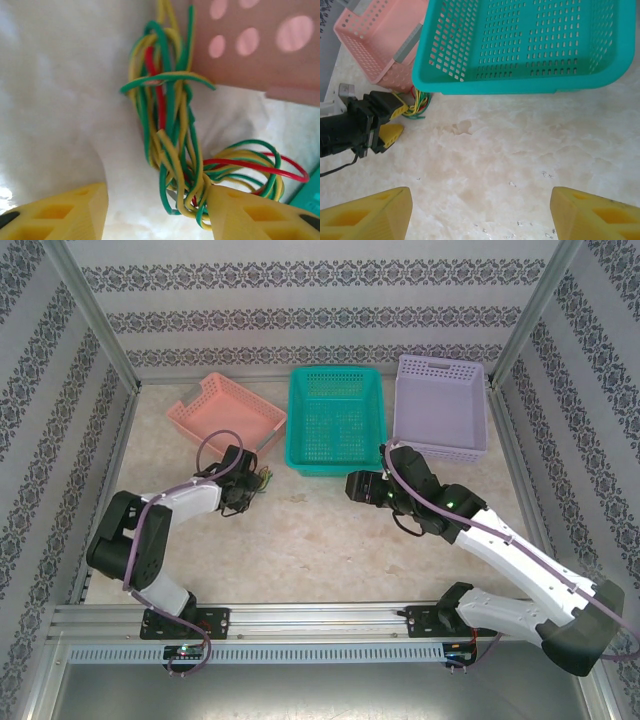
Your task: Untangle the cables
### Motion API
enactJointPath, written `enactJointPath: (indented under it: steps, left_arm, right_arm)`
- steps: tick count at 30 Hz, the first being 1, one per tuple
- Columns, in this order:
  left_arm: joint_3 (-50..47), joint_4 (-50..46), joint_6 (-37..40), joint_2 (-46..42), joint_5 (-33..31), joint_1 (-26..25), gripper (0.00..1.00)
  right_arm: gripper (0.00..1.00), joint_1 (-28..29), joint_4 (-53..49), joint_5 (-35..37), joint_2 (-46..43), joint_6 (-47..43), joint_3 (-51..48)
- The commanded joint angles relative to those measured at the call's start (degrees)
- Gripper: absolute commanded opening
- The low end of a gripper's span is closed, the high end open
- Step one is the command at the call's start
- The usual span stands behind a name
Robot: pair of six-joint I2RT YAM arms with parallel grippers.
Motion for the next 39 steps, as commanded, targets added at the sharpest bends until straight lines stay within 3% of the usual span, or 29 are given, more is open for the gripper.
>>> enactJointPath:
  steps: [1, 6, 9, 15, 20, 23, 24, 26, 29, 32, 39]
  left_arm:
    - [1.3, 1.6, -1.4, 3.1, -2.4, -1.3, 0.51]
    - [2.0, -2.4, -2.7, 4.4, -3.1, -2.6, 0.23]
    - [0.8, -4.9, -4.1, 3.1, -3.2, -3.6, 0.00]
    - [-3.4, -14.0, -7.4, -6.3, -3.3, -7.1, 0.00]
    - [-7.1, -20.4, -10.1, -20.1, -7.1, -7.1, 0.00]
    - [-7.2, -20.7, -10.0, -23.2, -7.0, -6.2, 0.00]
    - [-6.9, -20.6, -9.8, -23.2, -6.7, -5.8, 0.04]
    - [-6.4, -20.3, -10.3, -22.1, -5.5, -4.7, 0.38]
    - [-6.1, -19.3, -10.8, -20.2, -4.1, -2.5, 0.66]
    - [-5.0, -19.9, -9.7, -18.4, -2.8, 0.4, 0.71]
    - [-3.9, -23.4, -7.9, -13.8, 0.8, 5.1, 0.71]
  right_arm:
    - [0.74, 0.4, -0.3, -1.3, 0.8, -0.2, -0.6]
    - [0.74, 0.4, -0.3, -2.6, 3.4, -0.6, 0.5]
    - [0.74, 0.4, -0.2, -2.9, 4.6, -0.9, 0.9]
    - [0.74, 0.4, 0.1, -3.2, 6.6, -1.7, 1.5]
    - [0.74, 0.2, 0.9, -3.8, 7.9, -1.8, 1.6]
    - [0.75, 0.3, 1.6, -4.7, 9.1, -2.1, 1.7]
    - [0.75, 0.3, 1.6, -4.8, 9.5, -2.1, 1.9]
    - [0.75, 0.3, 1.5, -5.4, 10.5, -2.4, 2.4]
    - [0.75, 0.3, 1.4, -6.1, 11.5, -2.6, 3.0]
    - [0.75, 0.3, 1.1, -6.5, 11.7, -2.8, 3.1]
    - [0.76, 0.0, 0.4, -6.4, 10.9, -3.6, 2.4]
